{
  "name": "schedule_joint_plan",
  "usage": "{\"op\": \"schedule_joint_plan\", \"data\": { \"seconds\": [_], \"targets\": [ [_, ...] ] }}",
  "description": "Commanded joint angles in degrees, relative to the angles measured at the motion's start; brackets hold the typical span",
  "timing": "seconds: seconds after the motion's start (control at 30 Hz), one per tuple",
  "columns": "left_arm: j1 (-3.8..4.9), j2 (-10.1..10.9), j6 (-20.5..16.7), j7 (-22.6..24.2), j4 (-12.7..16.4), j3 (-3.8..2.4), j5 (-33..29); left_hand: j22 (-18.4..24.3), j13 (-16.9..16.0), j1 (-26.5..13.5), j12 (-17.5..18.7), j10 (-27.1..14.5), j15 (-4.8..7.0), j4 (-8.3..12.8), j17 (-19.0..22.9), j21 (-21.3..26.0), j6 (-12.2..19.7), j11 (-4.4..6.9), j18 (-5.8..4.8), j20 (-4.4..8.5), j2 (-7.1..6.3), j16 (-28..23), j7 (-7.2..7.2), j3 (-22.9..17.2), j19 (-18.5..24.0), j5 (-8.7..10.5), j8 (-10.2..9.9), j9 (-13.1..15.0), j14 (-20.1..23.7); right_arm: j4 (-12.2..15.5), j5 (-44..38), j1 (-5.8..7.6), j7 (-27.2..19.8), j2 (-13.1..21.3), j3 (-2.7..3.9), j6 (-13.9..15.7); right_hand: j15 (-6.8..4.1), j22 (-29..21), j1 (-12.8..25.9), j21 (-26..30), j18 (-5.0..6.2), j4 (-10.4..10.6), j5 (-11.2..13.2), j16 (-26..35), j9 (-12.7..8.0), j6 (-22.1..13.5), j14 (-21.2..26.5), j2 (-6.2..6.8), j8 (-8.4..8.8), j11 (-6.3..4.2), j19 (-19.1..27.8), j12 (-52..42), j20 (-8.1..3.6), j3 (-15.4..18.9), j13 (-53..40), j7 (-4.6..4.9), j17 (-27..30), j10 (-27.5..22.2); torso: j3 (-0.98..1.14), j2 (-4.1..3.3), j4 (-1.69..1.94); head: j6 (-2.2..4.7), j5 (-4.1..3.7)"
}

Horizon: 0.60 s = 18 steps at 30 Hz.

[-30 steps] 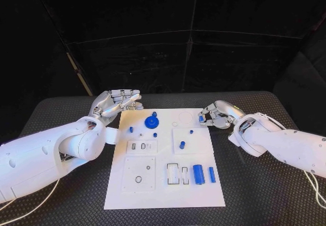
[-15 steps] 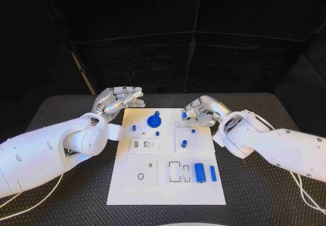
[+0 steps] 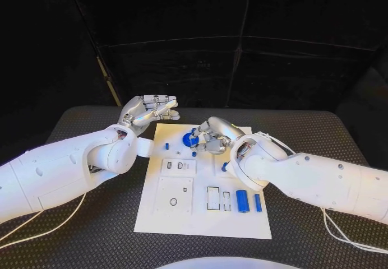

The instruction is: Assemble the parts on the task board

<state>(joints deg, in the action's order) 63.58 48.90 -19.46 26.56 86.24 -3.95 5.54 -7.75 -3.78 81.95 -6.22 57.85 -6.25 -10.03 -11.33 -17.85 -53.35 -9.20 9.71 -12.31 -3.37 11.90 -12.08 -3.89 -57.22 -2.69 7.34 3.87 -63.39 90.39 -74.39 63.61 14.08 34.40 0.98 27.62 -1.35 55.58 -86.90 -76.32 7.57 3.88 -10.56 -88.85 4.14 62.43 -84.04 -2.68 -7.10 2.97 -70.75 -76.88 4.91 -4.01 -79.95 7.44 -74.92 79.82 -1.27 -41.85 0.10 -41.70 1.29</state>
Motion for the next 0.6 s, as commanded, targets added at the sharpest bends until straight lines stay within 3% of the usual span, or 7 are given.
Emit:
{"op": "schedule_joint_plan", "data": {
  "seconds": [0.03,0.33,0.6],
  "targets": [
    [0.09,-0.2,0.7,0.2,-0.1,-0.06,0.2,0.1,0.0,0.2,0.3,0.5,-0.10,-0.1,0.0,0.2,-0.3,-0.11,0.65,-0.02,0.56,-0.2,0.02,0.3,-0.5,0.01,-0.2,0.0,-0.3,-1.0,-3.6,0.08,4.0,-1.8,-0.37,-4.6,-0.50,0.0,0.7,0.0,-1.12,0.3,-0.2,0.0,0.0,0.8,-5.3,0.00,-0.17,-0.98,0.1,0.1,-0.35,-0.6,4.7,-0.70,-12.0,0.6,-0.07,0.22,-0.11,-0.26,0.59],
    [0.13,-0.4,0.4,0.3,-0.1,-0.06,0.2,0.1,0.0,0.1,0.3,0.6,-0.09,-0.1,-0.1,0.2,-0.4,-0.09,0.65,-0.01,0.61,-0.3,0.04,0.4,-0.6,0.00,-0.2,0.0,-0.3,-3.2,-7.1,-0.02,5.1,-5.5,-2.09,-5.9,-0.49,-0.2,1.1,0.2,-1.09,0.5,-0.1,0.1,-0.1,0.6,-5.2,0.19,-0.10,-0.94,0.3,0.2,-0.35,-0.7,4.7,-0.67,-11.8,0.6,-0.08,0.19,0.12,-0.75,1.41],
    [0.17,0.0,0.3,0.3,-0.2,-0.06,0.2,0.1,0.0,0.1,0.3,0.6,-0.09,-0.1,-0.1,0.2,-0.4,-0.09,0.65,-0.01,0.61,-0.3,0.04,0.4,-0.6,0.00,-0.2,0.0,-0.3,-4.0,-8.7,-0.52,5.7,-6.7,-2.66,-7.2,-0.49,-0.2,1.3,0.2,-1.09,0.5,-0.1,0.1,-0.1,0.6,-5.2,0.35,-0.10,-0.94,0.2,0.1,-0.35,-0.7,4.6,-0.67,-11.8,0.6,0.00,0.18,-0.02,-1.05,2.09]
  ]
}}
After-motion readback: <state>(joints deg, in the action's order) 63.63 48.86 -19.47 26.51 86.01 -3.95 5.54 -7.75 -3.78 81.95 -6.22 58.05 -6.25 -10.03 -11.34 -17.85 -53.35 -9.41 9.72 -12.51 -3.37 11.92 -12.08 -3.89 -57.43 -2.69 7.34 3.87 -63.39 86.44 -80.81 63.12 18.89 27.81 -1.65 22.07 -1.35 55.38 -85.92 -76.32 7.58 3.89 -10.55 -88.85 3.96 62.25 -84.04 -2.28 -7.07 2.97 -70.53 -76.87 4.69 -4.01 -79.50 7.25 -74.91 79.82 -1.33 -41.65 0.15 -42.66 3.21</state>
